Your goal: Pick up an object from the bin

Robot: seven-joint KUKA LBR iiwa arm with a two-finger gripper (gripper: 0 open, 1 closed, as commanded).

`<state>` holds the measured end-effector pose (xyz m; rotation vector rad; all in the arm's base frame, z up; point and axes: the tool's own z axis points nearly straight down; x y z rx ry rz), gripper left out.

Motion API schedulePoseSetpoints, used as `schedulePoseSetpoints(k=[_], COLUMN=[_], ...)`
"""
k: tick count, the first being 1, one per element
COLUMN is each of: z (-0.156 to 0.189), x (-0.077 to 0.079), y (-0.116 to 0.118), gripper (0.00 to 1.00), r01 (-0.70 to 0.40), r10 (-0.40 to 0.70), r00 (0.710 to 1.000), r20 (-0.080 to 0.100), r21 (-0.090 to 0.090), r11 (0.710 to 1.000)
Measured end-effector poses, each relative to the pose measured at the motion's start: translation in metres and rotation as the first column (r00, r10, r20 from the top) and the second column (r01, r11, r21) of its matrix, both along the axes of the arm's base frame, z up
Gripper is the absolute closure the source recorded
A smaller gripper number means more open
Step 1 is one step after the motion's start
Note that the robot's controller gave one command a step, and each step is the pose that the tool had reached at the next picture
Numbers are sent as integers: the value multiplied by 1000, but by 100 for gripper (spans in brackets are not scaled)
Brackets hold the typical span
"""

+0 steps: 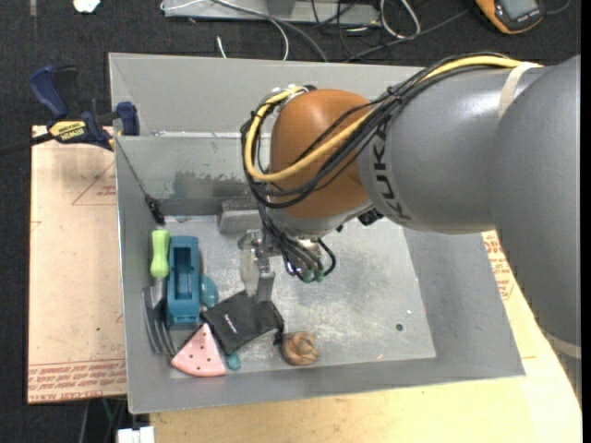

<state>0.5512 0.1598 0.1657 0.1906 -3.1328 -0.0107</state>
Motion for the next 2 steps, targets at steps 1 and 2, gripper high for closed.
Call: schedulePoseSetpoints(k=[1,2], z=[-22,-21], x=[-17,-16], y=[-74,-73], gripper=[0,0], r01=[-77,-78], r10=[77,78], r00=[997,997], r20=[4,5], r21=[1,2], r11=[997,997])
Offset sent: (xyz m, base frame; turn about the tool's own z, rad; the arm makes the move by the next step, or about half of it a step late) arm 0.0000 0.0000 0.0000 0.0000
